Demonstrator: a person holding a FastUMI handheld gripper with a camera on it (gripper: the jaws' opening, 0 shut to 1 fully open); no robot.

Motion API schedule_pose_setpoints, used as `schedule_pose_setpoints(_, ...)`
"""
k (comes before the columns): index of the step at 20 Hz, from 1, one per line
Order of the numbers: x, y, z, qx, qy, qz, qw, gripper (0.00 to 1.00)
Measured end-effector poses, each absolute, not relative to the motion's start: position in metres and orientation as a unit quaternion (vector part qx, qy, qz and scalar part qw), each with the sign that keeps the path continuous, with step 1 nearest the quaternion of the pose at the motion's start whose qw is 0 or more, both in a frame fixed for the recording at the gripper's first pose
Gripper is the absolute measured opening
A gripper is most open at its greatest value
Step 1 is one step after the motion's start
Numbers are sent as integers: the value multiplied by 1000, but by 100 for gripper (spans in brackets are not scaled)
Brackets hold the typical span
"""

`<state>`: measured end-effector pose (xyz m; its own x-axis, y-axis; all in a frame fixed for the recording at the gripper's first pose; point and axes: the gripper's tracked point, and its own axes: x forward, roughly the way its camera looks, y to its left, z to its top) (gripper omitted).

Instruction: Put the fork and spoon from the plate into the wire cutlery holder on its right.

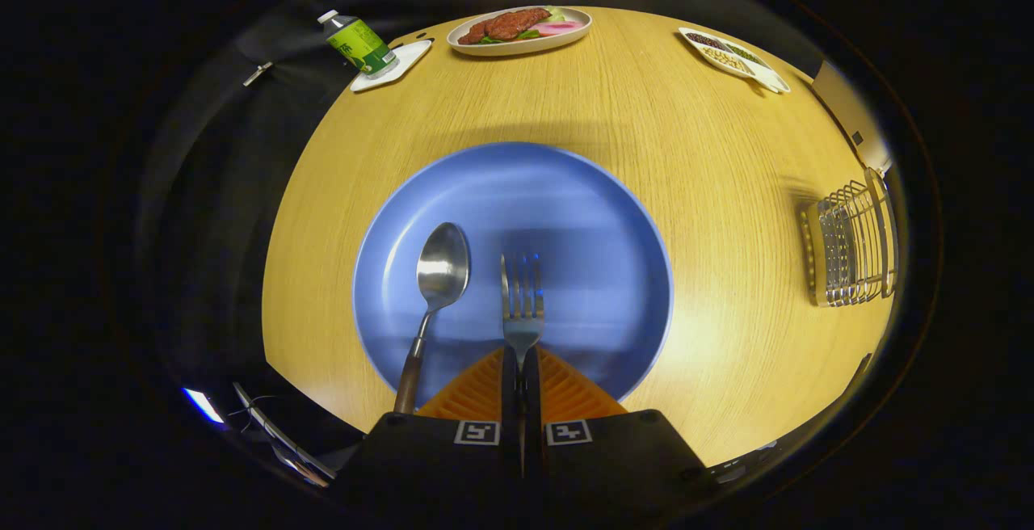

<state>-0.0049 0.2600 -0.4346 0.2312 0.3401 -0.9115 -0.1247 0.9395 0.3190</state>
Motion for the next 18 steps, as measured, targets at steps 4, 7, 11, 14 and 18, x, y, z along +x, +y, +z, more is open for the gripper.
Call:
schedule_pose_setpoints(4,5,250,-414,76,578,169,795,6)
schedule_pose_setpoints(7,9,242,-388,77,559,190,804,6)
schedule_pose_setpoints(11,15,213,-349,86,537,209,813,6)
schedule_pose_setpoints(14,19,177,-324,86,527,213,818,6)
schedule_pose_setpoints(18,25,121,-296,87,516,204,827,6)
